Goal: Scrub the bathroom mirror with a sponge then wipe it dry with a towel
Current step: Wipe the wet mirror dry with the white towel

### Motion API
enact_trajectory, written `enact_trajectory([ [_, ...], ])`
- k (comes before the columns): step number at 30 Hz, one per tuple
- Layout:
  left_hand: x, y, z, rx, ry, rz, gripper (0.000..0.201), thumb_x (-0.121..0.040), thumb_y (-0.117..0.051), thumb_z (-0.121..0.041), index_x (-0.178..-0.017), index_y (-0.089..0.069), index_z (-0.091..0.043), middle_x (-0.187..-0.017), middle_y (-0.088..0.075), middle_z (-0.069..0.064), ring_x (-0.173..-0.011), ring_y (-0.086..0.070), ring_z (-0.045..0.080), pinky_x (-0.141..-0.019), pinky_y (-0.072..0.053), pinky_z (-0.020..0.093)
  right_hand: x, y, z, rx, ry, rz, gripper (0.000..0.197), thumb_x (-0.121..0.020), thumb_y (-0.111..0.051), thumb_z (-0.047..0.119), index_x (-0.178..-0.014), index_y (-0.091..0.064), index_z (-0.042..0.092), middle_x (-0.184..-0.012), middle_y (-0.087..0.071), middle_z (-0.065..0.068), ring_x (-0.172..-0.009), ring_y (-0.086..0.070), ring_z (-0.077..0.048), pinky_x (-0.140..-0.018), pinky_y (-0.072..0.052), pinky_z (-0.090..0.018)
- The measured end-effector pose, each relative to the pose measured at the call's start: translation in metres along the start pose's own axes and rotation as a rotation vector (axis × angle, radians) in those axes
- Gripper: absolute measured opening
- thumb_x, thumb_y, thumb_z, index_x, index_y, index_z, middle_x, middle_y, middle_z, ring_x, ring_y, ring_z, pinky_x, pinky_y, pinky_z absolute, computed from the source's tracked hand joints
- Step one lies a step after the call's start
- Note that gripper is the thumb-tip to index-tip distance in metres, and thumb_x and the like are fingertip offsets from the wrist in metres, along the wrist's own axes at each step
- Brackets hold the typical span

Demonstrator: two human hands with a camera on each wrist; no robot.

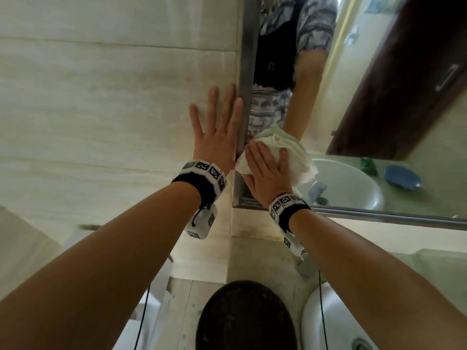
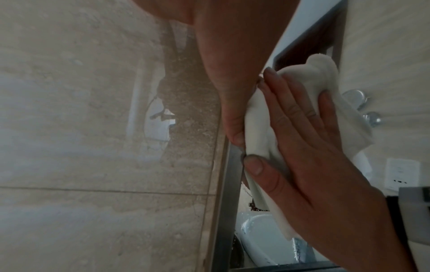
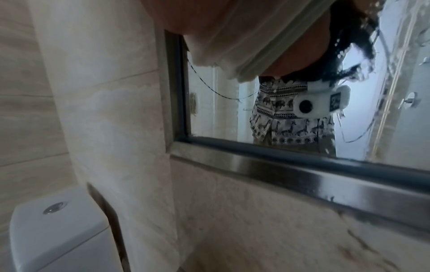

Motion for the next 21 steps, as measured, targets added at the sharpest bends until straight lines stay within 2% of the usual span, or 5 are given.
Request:
enact_trajectory([
  [3, 0.002, 0.0, -0.001, -0.021, 0.006, 0.037, 0.108, -0.087, -0.046, -0.072, -0.154, 0.009, -0.008, -0.163, -0.01, 0.019, -0.148, -0.008, 0.045, -0.11, -0.011, 0.072, 0.011, -0.01, 0.002, -0.006, 0.015, 0.003, 0.067, -0.099, -0.039, 0.044, -0.154, -0.017, 0.013, -0.159, -0.017, -0.001, -0.147, -0.014, -0.02, -0.117, 0.008, -0.056],
  [7, 0.003, -0.001, 0.001, -0.125, 0.015, 0.125, 0.147, -0.056, -0.067, -0.084, -0.152, 0.016, -0.009, -0.161, 0.006, 0.016, -0.147, -0.001, 0.045, -0.111, -0.011, 0.072, 0.04, -0.032, 0.011, -0.035, 0.051, 0.079, 0.075, -0.1, -0.039, 0.043, -0.155, 0.002, 0.013, -0.161, -0.01, 0.0, -0.148, -0.007, -0.021, -0.117, 0.008, -0.056],
  [9, 0.001, -0.003, 0.002, -0.149, 0.019, 0.15, 0.156, -0.047, -0.071, -0.085, -0.151, 0.018, -0.009, -0.159, 0.011, 0.014, -0.146, 0.002, 0.045, -0.112, -0.009, 0.072, 0.053, -0.042, 0.018, -0.04, 0.029, 0.121, 0.076, -0.099, -0.038, 0.043, -0.154, 0.005, 0.013, -0.162, -0.007, 0.0, -0.149, -0.002, -0.02, -0.117, 0.009, -0.056],
  [14, 0.002, -0.002, 0.002, -0.15, 0.023, 0.157, 0.156, -0.043, -0.077, -0.08, -0.152, 0.007, -0.006, -0.159, 0.007, 0.015, -0.146, -0.003, 0.047, -0.112, -0.01, 0.072, 0.069, -0.055, 0.03, -0.095, 0.005, 0.221, 0.067, -0.099, -0.029, 0.043, -0.153, -0.002, 0.014, -0.162, -0.012, -0.001, -0.149, -0.001, -0.021, -0.116, 0.011, -0.055],
  [21, 0.003, -0.001, 0.0, -0.178, 0.025, 0.185, 0.156, -0.044, -0.079, -0.077, -0.152, 0.009, -0.007, -0.161, 0.002, 0.017, -0.147, -0.004, 0.046, -0.113, -0.007, 0.071, 0.122, -0.066, 0.047, -0.138, 0.068, 0.476, 0.083, -0.086, -0.053, 0.027, -0.155, -0.01, 0.014, -0.163, 0.001, -0.003, -0.15, 0.001, -0.022, -0.117, 0.011, -0.053],
])
Point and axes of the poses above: each hand's wrist, its own x-axis away from the middle knuckle, its own y-axis out of the back of the hand, z = x × y, the point moved 2 cm from there along -x, towards the middle knuckle
